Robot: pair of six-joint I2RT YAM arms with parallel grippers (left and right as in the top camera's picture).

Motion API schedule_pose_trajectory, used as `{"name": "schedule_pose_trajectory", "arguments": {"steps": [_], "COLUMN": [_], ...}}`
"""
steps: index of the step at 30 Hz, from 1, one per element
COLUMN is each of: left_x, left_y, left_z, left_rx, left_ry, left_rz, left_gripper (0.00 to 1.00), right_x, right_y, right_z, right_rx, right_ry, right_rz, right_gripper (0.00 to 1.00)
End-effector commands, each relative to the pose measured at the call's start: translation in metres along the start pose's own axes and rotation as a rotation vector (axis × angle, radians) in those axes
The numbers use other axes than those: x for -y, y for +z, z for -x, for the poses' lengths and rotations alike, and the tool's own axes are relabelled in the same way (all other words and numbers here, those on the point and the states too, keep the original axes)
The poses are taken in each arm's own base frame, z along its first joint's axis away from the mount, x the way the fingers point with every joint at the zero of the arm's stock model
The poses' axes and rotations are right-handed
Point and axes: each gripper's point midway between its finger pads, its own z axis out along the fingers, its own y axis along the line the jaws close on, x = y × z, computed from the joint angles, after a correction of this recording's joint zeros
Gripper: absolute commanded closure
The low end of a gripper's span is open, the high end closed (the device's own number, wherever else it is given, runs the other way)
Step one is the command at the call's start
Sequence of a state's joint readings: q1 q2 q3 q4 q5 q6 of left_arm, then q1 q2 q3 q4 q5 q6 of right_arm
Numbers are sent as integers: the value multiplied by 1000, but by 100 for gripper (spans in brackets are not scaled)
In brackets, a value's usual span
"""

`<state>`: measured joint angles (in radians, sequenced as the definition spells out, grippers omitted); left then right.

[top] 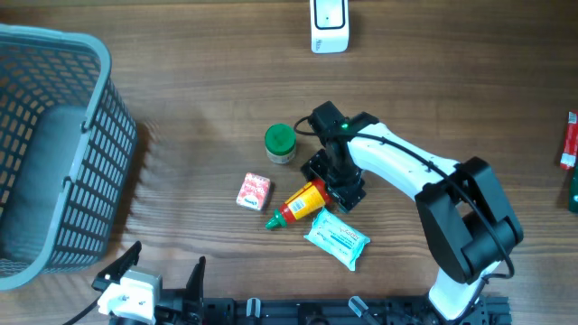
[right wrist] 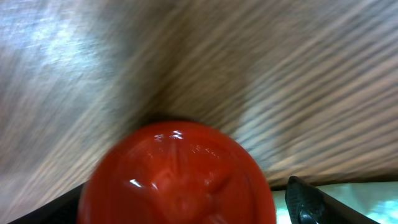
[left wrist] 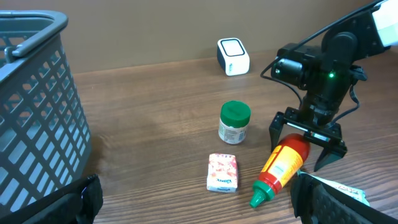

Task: Scan the item barcode
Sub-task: 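Grasp the red-capped sauce bottle with the right gripper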

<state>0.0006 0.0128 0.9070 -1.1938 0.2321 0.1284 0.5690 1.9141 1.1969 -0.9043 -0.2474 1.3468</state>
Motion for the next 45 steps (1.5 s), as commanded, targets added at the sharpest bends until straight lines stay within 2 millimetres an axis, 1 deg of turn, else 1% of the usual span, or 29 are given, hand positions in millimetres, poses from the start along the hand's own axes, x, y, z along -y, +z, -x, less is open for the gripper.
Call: {"name": "schedule_pose_trajectory", "arguments": {"steps": [1, 2, 3, 4, 5, 6, 7, 9, 12, 14, 16, 17, 18, 19, 20, 21, 22, 26, 28, 29, 32, 34, 35, 38, 39, 41, 42, 44, 45], "left_x": [1, 1, 1, 1, 1, 1, 1, 1, 1, 1, 1, 1, 1, 1, 1, 1, 1, 1, 1, 1, 1, 1, 1, 1, 1, 1, 1, 1, 1], "left_y": [-1, -1, -1, -1, -1, -1, -1, -1, -1, -1, -1, -1, -1, -1, -1, -1, -1, -1, -1, -1, -1, -1, -1, -1, -1, -1, -1, -1, -1], "left_z": [1, 1, 1, 1, 1, 1, 1, 1, 1, 1, 1, 1, 1, 1, 1, 1, 1, 1, 1, 1, 1, 1, 1, 1, 1, 1, 1, 1, 1], "left_rx": [10, 10, 10, 10, 10, 10, 10, 10, 10, 10, 10, 10, 10, 10, 10, 10, 10, 10, 10, 10, 10, 10, 10, 10, 10, 10, 10, 10, 10], "left_ry": [-2, -2, -2, -2, -2, -2, -2, -2, -2, -2, -2, -2, -2, -2, -2, -2, -2, -2, -2, -2, -2, -2, -2, -2, -2, -2, -2, -2, -2], "left_rz": [-3, -3, -3, -3, -3, -3, -3, -3, -3, -3, -3, -3, -3, -3, -3, -3, -3, -3, -3, -3, -3, -3, -3, -3, -3, -3, -3, -3, -3], "left_gripper": [0, 0, 0, 0, 0, 0, 0, 0, 0, 0, 0, 0, 0, 0, 0, 0, 0, 0, 0, 0, 0, 0, 0, 0, 0, 0, 0, 0, 0], "right_x": [10, 14, 24, 25, 14, 1, -16, -33, -58, -63, -59, -57, -47, -40, -22, -11, -4, 6, 0, -7, -21, -23, -20, -15, -10, 4, 16, 27, 30], "right_y": [2, 1, 0, -1, -1, -1, -2, -3, -9, -18, -40, -56, -73, -81, -93, -95, -92, -73, -58, -49, -25, -16, -14, -3, 8, 25, 38, 45, 44], "right_z": [7, 8, 14, 18, 19, 15, 9, 6, 13, 20, 28, 27, 23, 19, 11, 6, -2, -18, -25, -25, -34, -37, -38, -42, -43, -44, -42, -38, -34], "right_rx": [25, 33, 69, 92, 89, 67, 35, 27, 88, 144, 229, 256, 260, 252, 227, 209, 188, 109, 43, 22, -80, -112, -114, -116, -119, -122, -113, -92, -63], "right_ry": [3, 0, 3, -45, -134, -205, -274, -325, -476, -504, -494, -482, -380, -327, -213, -159, -102, 87, 131, 132, 153, 162, 175, 179, 182, 186, 183, 194, 194], "right_rz": [-43, -56, -100, -109, -71, -17, 59, 130, 223, 231, 219, 234, 243, 245, 231, 208, 179, 112, 94, 96, 91, 76, 62, 18, -22, -111, -182, -236, -249], "right_gripper": [11, 12, 12, 16, 25, 33, 37, 37, 36, 24, 14, 7, 7, 7, 11, 13, 14, 10, 9, 10, 15, 16, 16, 21, 26, 29, 29, 32, 33]}}
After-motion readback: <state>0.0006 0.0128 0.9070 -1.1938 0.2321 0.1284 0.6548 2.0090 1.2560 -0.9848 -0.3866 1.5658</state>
